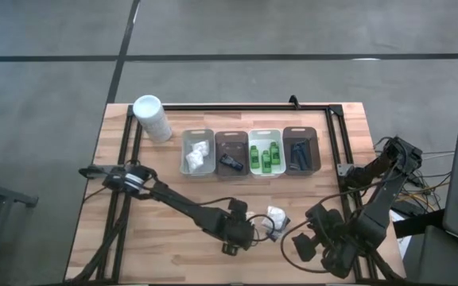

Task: Pick & Place Travel size toiletries
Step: Put the cotton pack into the gray bin

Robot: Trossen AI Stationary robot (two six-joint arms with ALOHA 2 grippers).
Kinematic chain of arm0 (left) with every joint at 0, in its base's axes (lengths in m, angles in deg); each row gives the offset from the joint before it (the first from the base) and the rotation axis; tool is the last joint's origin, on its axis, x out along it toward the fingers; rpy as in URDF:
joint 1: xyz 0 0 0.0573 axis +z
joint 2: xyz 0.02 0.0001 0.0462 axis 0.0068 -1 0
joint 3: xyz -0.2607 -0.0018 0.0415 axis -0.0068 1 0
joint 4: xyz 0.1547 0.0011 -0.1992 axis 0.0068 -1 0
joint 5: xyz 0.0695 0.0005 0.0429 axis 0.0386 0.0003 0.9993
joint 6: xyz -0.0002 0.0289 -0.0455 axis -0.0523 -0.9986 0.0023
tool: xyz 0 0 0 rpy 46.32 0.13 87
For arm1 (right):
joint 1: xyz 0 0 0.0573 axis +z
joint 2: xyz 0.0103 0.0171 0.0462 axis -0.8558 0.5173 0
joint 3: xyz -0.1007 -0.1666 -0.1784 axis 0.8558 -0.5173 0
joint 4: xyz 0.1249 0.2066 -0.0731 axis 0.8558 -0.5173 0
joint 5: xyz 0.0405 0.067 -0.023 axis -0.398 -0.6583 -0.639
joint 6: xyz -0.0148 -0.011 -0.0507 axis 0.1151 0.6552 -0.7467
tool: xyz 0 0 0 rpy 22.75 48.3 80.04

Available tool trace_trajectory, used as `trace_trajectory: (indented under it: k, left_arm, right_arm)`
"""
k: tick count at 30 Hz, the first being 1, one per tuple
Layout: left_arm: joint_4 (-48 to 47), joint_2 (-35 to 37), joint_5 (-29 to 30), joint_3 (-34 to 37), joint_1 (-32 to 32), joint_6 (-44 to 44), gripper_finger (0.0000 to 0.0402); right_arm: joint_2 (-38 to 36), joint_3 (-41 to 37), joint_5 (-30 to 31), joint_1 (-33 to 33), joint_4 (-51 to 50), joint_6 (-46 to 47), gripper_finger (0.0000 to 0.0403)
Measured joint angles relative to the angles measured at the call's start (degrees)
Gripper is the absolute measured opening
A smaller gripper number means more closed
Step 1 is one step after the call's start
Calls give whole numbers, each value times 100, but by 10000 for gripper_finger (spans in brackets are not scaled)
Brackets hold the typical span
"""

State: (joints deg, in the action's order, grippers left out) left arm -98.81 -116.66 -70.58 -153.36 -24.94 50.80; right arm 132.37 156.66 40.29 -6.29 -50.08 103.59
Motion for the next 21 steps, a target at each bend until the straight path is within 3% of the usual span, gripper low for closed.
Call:
trace_trajectory:
  k: [6, 11, 17, 21]
  left_arm:
    - [-1403, 314, -120, 24, -97, 135, 216]
    - [-1374, 814, -6, 15, -193, 140, 216]
    - [-1287, 1038, 1011, 20, -135, 494, 216]
    - [-1076, 1058, 1186, 19, -45, 379, 216]
  right_arm:
    - [0, 0, 82, -2, -16, -92, 364]
    - [0, 0, 82, -2, -8, -107, 364]
    - [0, 0, 80, -15, 38, 66, 363]
    - [0, 0, 80, -33, 244, 212, 363]
